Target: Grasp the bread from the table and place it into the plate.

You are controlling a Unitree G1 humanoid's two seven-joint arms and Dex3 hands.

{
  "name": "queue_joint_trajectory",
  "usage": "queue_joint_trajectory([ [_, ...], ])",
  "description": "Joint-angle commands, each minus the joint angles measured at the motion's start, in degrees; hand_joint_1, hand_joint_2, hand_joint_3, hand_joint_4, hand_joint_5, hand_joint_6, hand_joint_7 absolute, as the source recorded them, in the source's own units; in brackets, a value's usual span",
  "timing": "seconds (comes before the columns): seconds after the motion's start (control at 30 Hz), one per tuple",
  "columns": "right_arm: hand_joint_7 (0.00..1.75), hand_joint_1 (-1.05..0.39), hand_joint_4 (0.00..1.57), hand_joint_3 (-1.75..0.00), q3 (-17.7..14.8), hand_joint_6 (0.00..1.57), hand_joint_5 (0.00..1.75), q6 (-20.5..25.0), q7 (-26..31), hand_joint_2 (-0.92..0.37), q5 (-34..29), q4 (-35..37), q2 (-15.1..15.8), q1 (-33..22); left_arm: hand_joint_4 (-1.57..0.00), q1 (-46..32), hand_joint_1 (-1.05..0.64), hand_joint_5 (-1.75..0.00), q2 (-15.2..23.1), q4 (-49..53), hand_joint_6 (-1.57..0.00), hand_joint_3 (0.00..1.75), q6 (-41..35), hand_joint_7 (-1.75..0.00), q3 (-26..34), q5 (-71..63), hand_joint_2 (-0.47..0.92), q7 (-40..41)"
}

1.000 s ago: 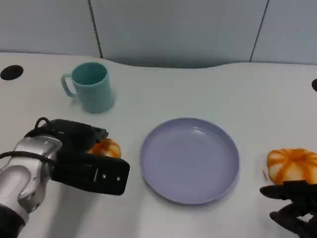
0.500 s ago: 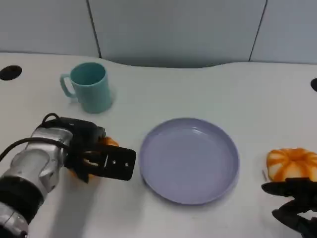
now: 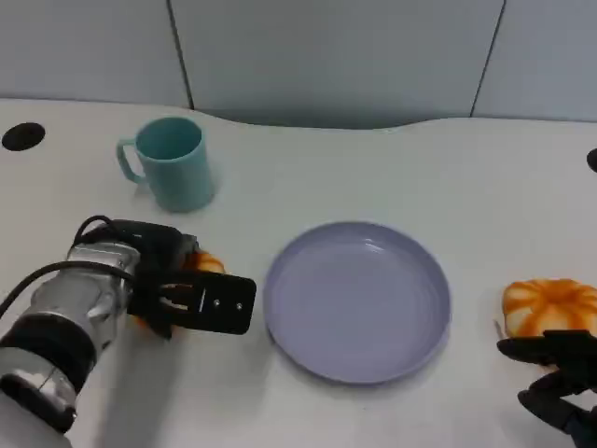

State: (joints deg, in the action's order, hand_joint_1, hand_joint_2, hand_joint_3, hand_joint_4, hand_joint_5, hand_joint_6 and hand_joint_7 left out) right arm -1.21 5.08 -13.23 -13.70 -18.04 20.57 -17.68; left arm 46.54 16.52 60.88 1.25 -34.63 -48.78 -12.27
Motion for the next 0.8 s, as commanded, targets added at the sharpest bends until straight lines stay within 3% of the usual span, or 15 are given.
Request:
queue_joint_trajectory([
  [0.03,0.0,-0.24,0.63,-0.37,-1.11,0.78,0.63,-2.53,0.57,-0.92,0.75,0.62,0.39,-0.22,-0.2,0.12,-0.55,-0.07,0.19,2.35,-0.32,0.0,1.06,-0.01,-0.79,0.45,0.77,2.41],
  [0.13,0.0,-0.26,0.64,-0.37,-1.33,0.78,0.63,-3.2,0.81,-0.92,0.71,1.03,0.35,-0.18,-0.24,0.24,-0.53,-0.08,0.15,3.9,-0.37,0.01,2.64,-0.03,-0.99,0.43,0.78,5.96],
  [0.3,0.0,-0.27,0.64,-0.37,-1.72,0.78,0.62,-3.73,0.95,-0.92,1.17,1.25,0.13,-0.18,-0.41,-0.21,-0.51,-0.18,-1.0,6.55,-0.58,0.01,2.62,-0.11,-0.71,1.01,0.76,12.6],
  [0.37,0.0,-0.27,0.64,-0.37,-1.86,0.78,0.62,-4.45,1.08,-0.92,1.43,1.61,0.13,-0.14,-0.29,-0.16,-0.51,-0.6,-1.35,7.57,-0.56,0.0,2.65,-0.3,-0.54,1.77,0.78,13.46],
  [0.4,0.01,-0.27,0.65,-0.37,-1.89,0.78,0.63,-4.83,1.19,-0.92,1.46,1.82,0.13,-0.11,-0.22,-0.11,-0.51,-0.82,-1.43,7.92,-0.49,0.0,2.73,-0.51,-0.51,2.13,0.79,13.69],
  [0.53,0.01,-0.27,0.65,-0.36,-2.04,0.79,0.63,-5.34,1.34,-0.92,1.46,2.12,0.02,-0.05,-0.21,-0.73,-0.4,-1.19,-1.41,8.91,-0.36,0.0,3.47,-0.96,-0.94,2.44,0.81,16.78],
  [0.7,0.01,-0.26,0.65,-0.36,-2.12,0.79,0.62,-5.27,1.33,-0.92,1.49,1.99,-0.01,-0.14,-0.24,-1.18,-0.36,-1.32,-1.45,9.66,-0.33,0.0,4.38,-1.09,-0.96,2.69,0.82,19.64],
  [0.73,0.01,-0.27,0.65,-0.36,-2.13,0.78,0.62,-4.68,1.29,-0.92,1.33,1.56,-0.02,-0.23,-0.24,-1.65,-0.25,-1.55,-1.45,9.8,-0.29,0.01,4.98,-1.34,-0.51,3.11,0.84,21.32],
  [0.8,0.0,-0.27,0.64,-0.36,-2.18,0.78,0.62,-4.13,1.3,-0.92,1.16,1.07,-0.07,-0.38,-0.3,-2.18,-0.17,-1.71,-1.61,10.29,-0.25,0.01,5.53,-1.64,-0.03,3.63,0.88,23.84],
])
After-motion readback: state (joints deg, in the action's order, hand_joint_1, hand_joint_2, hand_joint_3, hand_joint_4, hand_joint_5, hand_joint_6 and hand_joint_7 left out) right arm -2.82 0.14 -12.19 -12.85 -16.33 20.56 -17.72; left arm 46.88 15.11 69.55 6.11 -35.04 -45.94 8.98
